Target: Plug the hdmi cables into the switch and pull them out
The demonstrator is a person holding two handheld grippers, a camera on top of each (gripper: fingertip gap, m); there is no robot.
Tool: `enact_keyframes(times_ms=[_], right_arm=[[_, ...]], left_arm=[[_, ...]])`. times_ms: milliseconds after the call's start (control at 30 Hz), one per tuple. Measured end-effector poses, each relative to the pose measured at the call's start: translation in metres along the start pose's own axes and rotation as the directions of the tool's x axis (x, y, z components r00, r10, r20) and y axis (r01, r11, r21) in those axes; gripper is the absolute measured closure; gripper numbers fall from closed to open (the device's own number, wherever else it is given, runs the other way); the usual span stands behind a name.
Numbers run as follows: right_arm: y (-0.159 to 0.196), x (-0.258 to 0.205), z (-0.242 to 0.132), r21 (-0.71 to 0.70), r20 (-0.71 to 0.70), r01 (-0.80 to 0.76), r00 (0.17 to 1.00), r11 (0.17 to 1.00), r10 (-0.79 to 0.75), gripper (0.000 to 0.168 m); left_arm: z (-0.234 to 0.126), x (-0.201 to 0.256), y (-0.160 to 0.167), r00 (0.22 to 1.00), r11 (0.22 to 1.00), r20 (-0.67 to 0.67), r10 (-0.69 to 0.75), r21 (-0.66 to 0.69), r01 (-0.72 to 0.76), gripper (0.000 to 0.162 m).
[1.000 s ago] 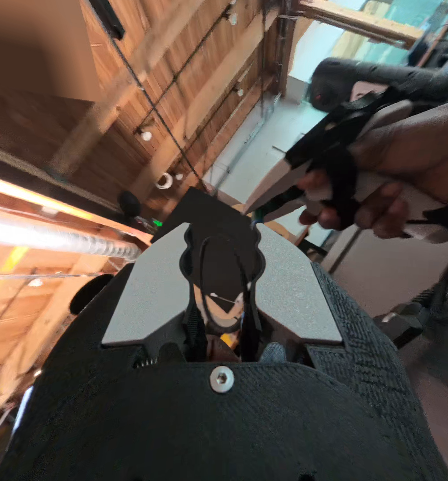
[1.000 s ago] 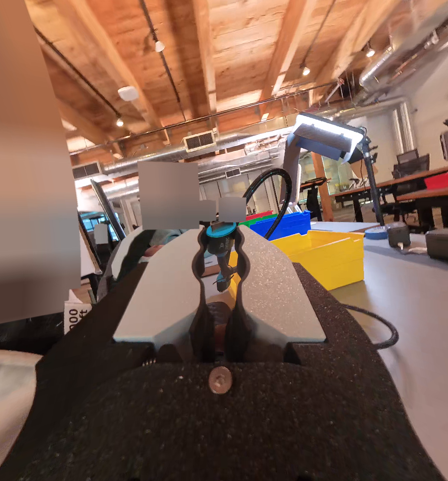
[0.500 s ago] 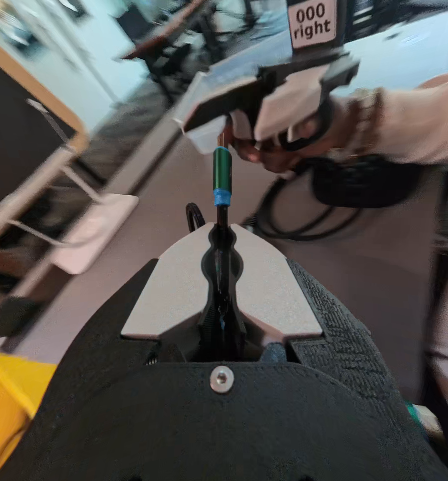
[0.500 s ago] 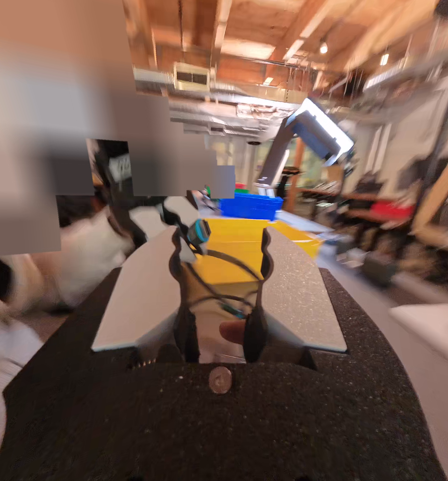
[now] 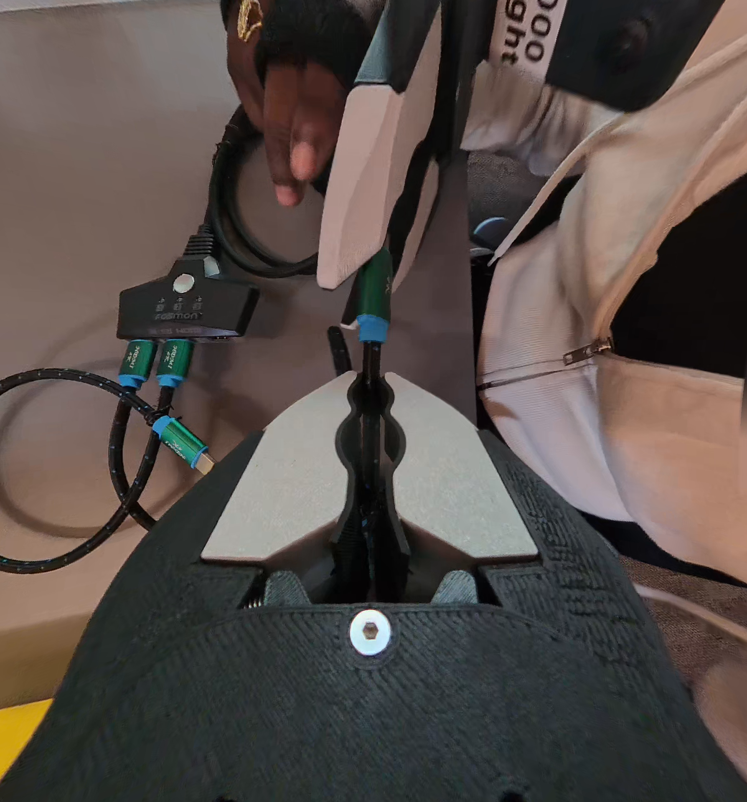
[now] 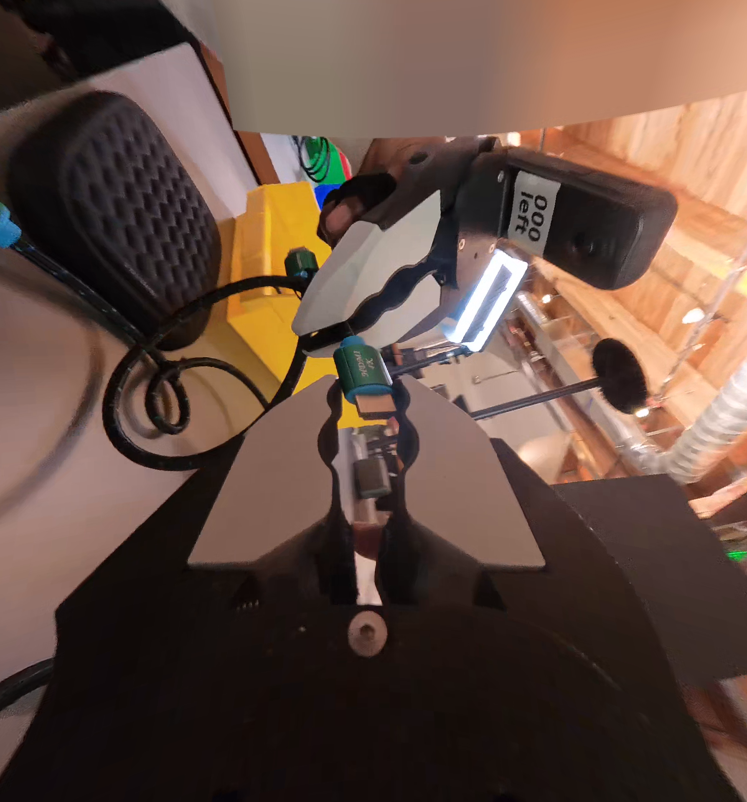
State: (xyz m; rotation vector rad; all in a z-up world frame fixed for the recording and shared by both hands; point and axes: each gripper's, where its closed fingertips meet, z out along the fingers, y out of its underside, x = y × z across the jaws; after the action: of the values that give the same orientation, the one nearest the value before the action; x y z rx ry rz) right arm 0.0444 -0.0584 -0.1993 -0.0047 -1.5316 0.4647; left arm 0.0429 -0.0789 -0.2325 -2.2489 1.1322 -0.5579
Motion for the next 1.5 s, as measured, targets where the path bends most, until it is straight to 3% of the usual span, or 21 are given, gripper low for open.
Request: enact_keyframes(times_ms=[100,167,267,333,433,533,700,867,933,1033,1100,1167,1400,1500], right_arm=[[0.004,0.001,-0.003,0.003,0.054,-0.181,0.982,0.984,0.18,0.146],[0.015,0.002,-0.002,-0.042,0.081,-0.335,0.938,0.941,0.337,0.147],[0.034,0.003,-0.001,-0.111,0.068,-0.499,0.859,0.86,0.507,0.15],[0.037,0.005,-0.001,-0.103,0.065,-0.567,0.816,0.817,0.574,0.156],[0.036,0.002,0.0,-0.089,0.1,-0.625,0.769,0.776,0.631,0.161],[0.04,-0.013,0.002,-0.144,0.136,-0.548,0.814,0.824,0.565,0.161],[0.037,-0.027,0.002,-0.154,0.209,-0.473,0.843,0.867,0.496,0.161],[0.037,-0.026,0.001,-0.141,0.212,-0.495,0.831,0.857,0.515,0.161],[0.035,-0.021,-0.001,-0.124,0.206,-0.566,0.789,0.815,0.579,0.153],[0.032,-0.015,-0.002,-0.129,0.244,-0.781,0.573,0.611,0.783,0.113],[0.034,-0.012,0.003,-0.144,0.218,-0.848,0.476,0.51,0.852,0.11],[0.035,-0.016,0.01,-0.162,0.187,-0.85,0.473,0.502,0.861,0.116],[0.048,-0.024,0.013,-0.232,0.104,-0.829,0.499,0.508,0.861,0.143],[0.048,-0.022,0.008,-0.234,0.131,-0.815,0.514,0.531,0.848,0.145]], left_arm=[[0.001,-0.009,-0.004,0.999,0.999,0.041,-0.029,0.035,0.027,0.153],[-0.006,-0.031,-0.006,0.976,0.999,0.219,-0.006,0.046,-0.005,0.135],[-0.033,-0.044,-0.035,0.816,0.95,0.554,0.165,0.132,-0.282,0.121],[-0.04,-0.034,-0.049,0.708,0.899,0.677,0.202,0.158,-0.408,0.122],[-0.012,-0.043,-0.028,0.68,0.937,0.705,0.201,0.065,-0.344,0.127],[0.008,-0.074,-0.002,0.635,0.945,0.734,0.242,-0.031,-0.325,0.14],[0.03,-0.082,-0.005,0.591,0.876,0.734,0.336,-0.013,-0.482,0.147],[0.029,-0.082,-0.003,0.541,0.875,0.758,0.363,-0.079,-0.477,0.155],[0.017,-0.091,0.0,0.448,0.896,0.823,0.35,-0.155,-0.417,0.155],[-0.011,-0.105,0.009,0.217,0.913,0.906,0.365,-0.302,-0.274,0.156],[-0.018,-0.107,0.012,0.106,0.909,0.913,0.394,-0.37,-0.194,0.156],[-0.017,-0.107,0.013,0.037,0.896,0.901,0.432,-0.424,-0.135,0.156],[-0.004,-0.105,0.006,0.015,0.908,0.914,0.405,-0.4,-0.123,0.156],[0.003,-0.101,0.002,0.09,0.901,0.909,0.406,-0.381,-0.209,0.156]])
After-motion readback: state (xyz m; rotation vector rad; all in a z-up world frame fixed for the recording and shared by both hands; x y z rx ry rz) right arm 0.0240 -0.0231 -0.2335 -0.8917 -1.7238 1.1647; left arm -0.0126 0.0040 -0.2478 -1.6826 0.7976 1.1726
